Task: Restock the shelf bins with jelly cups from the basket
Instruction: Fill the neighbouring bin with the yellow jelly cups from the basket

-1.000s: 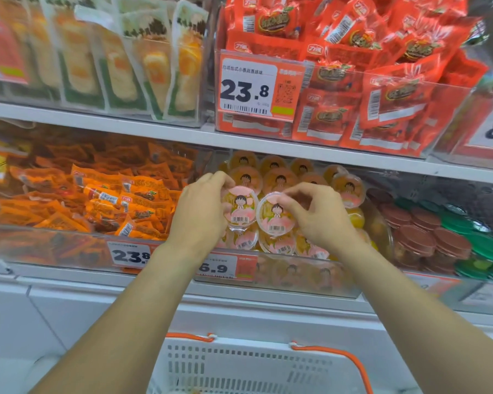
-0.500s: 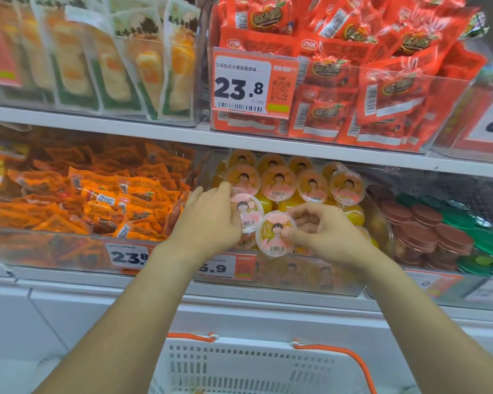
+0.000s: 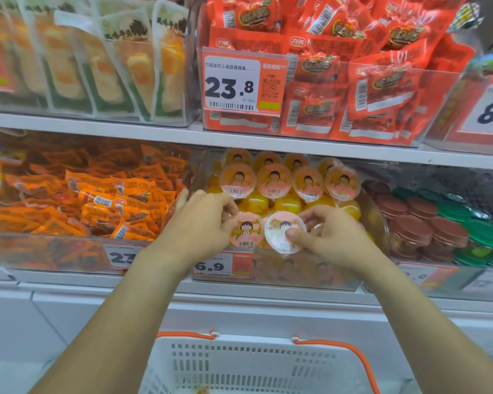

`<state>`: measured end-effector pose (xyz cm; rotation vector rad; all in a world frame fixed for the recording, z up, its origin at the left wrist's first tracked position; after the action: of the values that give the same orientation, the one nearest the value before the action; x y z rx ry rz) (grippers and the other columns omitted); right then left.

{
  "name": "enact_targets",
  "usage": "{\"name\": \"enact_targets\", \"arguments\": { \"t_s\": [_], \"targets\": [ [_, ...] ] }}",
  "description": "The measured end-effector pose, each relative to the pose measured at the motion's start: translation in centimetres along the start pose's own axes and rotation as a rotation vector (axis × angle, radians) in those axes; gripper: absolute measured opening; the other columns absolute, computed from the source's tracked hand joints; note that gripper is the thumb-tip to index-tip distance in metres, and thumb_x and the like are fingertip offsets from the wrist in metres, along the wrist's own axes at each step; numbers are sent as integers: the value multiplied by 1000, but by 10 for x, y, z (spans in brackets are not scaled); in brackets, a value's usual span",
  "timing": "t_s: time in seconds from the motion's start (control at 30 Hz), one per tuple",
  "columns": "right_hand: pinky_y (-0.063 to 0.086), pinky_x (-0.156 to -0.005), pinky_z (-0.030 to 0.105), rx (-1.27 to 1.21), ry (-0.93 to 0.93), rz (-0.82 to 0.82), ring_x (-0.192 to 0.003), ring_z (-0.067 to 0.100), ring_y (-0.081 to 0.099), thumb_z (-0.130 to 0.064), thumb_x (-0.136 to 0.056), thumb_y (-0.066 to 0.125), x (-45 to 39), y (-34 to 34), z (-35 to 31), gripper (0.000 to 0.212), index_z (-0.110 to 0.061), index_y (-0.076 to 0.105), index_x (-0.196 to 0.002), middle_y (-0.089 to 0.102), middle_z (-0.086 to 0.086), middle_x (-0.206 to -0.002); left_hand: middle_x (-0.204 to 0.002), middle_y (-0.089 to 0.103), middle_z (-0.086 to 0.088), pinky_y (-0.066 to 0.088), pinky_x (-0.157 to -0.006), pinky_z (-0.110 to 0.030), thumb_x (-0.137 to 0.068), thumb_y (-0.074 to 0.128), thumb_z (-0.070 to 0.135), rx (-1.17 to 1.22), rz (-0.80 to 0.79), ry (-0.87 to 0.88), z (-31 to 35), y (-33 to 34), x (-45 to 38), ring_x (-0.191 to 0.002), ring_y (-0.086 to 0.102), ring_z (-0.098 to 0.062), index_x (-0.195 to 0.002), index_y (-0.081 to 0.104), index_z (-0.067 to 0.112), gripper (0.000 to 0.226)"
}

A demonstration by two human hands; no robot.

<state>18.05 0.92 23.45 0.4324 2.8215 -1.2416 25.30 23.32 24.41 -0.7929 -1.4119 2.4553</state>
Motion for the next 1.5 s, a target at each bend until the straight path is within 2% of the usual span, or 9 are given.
{"name": "enact_targets", "arguments": {
  "t_s": [0.17,0.33,0.4,0.5,0.63,0.83,1.17,1.33,1.5],
  "targets": [
    [49,-61,19,-34,-2,137,-74,5,65,-38,-81,79,2,2,4,18,-27,67,-87,68,-11,-88,-73,52,24,29,-112,-52,-94,65,27,39,114,7,1,0,5,-88,39,-10,-88,68,32,7],
    [42,-55,7,-31,-22,155,-75,3,65,-39,-85,75,6,5,3,16,-27,66,-90,67,-14,-88,-69,53,24,42,-104,-55,-91,68,24,112,179,-68,3,0,6,-89,60,-20,-75,61,36,21],
    [52,-64,16,-57,-32,135,-77,6,68,-38,-85,76,5,6,3,15,-30,65,-92,68,-15,-90,-69,54,23,44,-101,-54,-91,68,25,120,143,-74,1,-1,6,-89,61,-22,-75,59,37,22],
    [59,-69,33,-70,-27,119,-76,8,70,-39,-81,79,5,8,2,19,-32,64,-92,69,-13,-90,-73,51,21,37,-106,-48,-94,65,27,53,114,-66,1,-2,6,-92,50,-17,-81,59,35,16],
    [48,-61,25,-97,-19,239,-66,0,66,-39,-81,80,6,7,0,22,-30,63,-90,72,-9,-77,-73,43,22,26,-111,-45,-95,64,25,-18,195,-32,1,2,8,-93,33,-10,-86,64,31,10],
    [46,-54,17,-1,-46,112,-62,-3,66,-34,-82,80,7,4,-1,20,-27,62,-89,68,-14,-86,-88,61,12,10,-120,-48,-99,57,25,-23,135,-54,-2,5,8,-115,48,-18,-113,66,31,18],
    [41,-48,15,-88,-41,148,-56,0,65,-30,-91,71,0,4,8,4,-30,70,-95,70,-11,-68,-91,48,12,4,-120,-51,-101,52,24,-103,122,-61,0,9,8,-121,42,-16,-115,71,28,24],
    [56,-79,30,-78,-71,96,-91,8,67,-32,-100,55,-2,18,9,22,-23,70,-114,72,-9,-100,-77,44,12,-5,-117,-53,-103,45,19,-173,146,-65,-1,19,7,-119,46,-21,-107,71,23,26],
    [59,-77,38,-102,-49,121,-85,8,68,-37,-97,60,-2,19,9,22,-22,70,-109,70,-10,-92,-86,48,6,-8,-116,-49,-103,46,19,-132,186,-72,-2,22,7,-118,47,-21,-111,71,24,27]
  ]
}}
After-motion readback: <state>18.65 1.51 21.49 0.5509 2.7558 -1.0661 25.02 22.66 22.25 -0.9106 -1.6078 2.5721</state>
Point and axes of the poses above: each hand's wrist, its own x-axis away from the middle knuckle, its own y-axis out of the palm, z = x × y, the point moved 1 cm from there along -x, towards the middle knuckle
